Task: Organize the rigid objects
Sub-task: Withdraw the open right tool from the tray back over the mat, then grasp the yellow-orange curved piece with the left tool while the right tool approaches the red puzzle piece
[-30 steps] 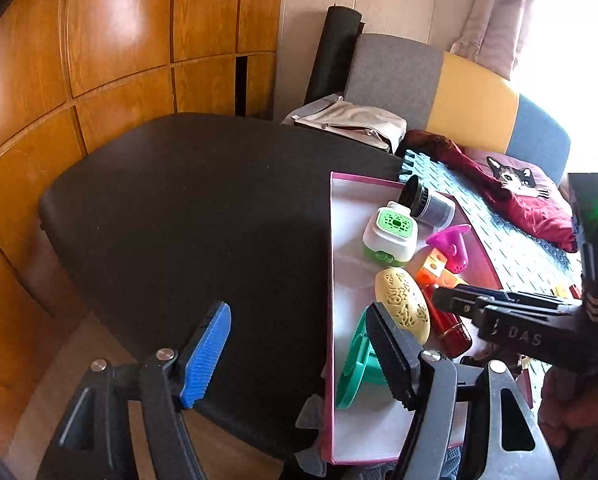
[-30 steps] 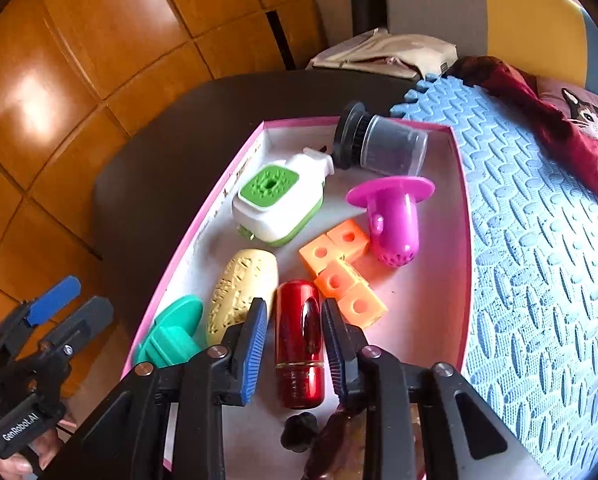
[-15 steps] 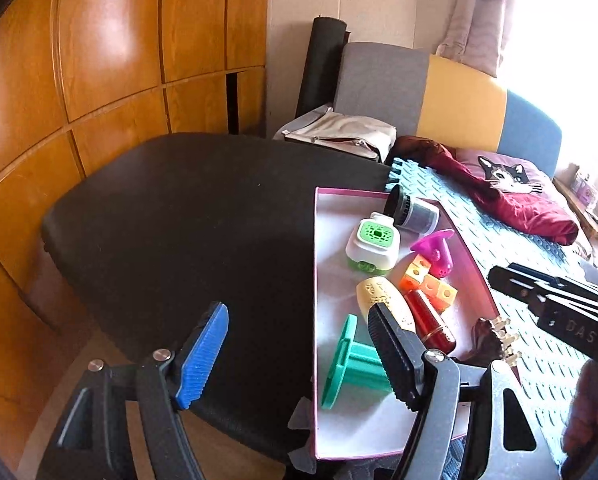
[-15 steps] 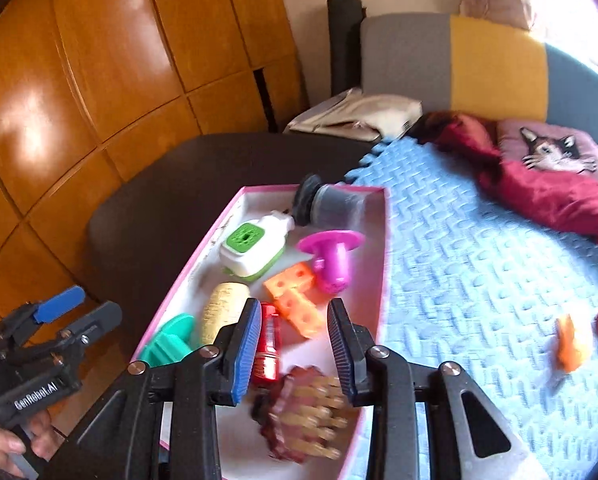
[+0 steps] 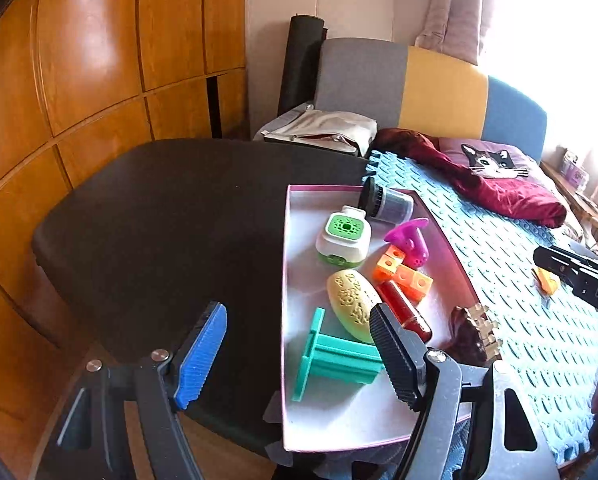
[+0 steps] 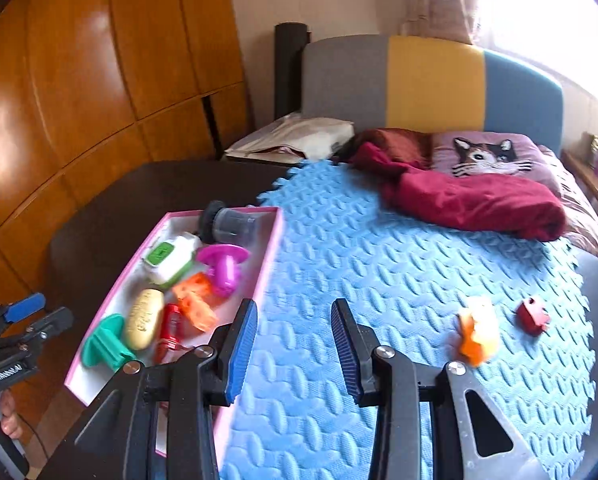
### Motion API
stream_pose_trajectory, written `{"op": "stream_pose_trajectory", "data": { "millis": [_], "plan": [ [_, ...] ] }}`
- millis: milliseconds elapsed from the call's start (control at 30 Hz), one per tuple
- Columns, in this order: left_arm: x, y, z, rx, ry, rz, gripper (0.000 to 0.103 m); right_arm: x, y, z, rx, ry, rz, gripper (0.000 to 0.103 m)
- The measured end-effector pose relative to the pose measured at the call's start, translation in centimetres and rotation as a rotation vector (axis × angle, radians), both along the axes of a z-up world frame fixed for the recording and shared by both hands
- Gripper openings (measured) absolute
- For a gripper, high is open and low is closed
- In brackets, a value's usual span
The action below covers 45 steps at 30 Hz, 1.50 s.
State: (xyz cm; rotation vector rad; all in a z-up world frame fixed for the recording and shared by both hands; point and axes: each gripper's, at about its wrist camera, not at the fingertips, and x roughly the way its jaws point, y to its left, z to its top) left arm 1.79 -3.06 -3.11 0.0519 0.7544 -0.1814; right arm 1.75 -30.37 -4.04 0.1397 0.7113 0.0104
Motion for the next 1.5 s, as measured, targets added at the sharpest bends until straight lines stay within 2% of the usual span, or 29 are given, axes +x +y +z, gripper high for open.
{"op": "stream_pose_trajectory", "data": {
  "millis": [533,733,867,1000,1200,1333,1500],
  "plan": [
    [-0.1,-1.2,-0.5,0.024,0.013,-0.029,0.076,-2.2,-7.0,-2.0,-0.092,0.063,-0.145,0.038],
    [-0.2,-1.6,-0.6,0.036,0.015,-0.04,0.076,-3.5,-11.2,-2.2,-0.154,0.062,-0.242,0.038],
    [-0.1,-2.0,-0.6,0.045,0.017,-0.048,0.076,-4.9,-14.4,-3.0,-0.203,0.059,-0.362,0.039],
    [-0.1,-2.5,-0.4,0.055,0.011,-0.058,0.076,-5.2,-17.2,-4.1,-0.134,0.113,-0.463,0.039],
    [0.1,-3.6,0.3,0.066,-0.003,-0.077,0.076,-5.3,-17.9,-4.7,-0.102,0.15,-0.494,0.039],
    [0.2,-4.4,0.8,0.07,-0.014,-0.099,0.076,-5.6,-18.8,-4.7,-0.06,0.144,-0.524,0.039],
    [0.8,-5.6,2.0,0.056,-0.034,-0.129,0.076,-7.0,-21.2,-4.5,0.012,0.134,-0.645,0.039]
  ]
}}
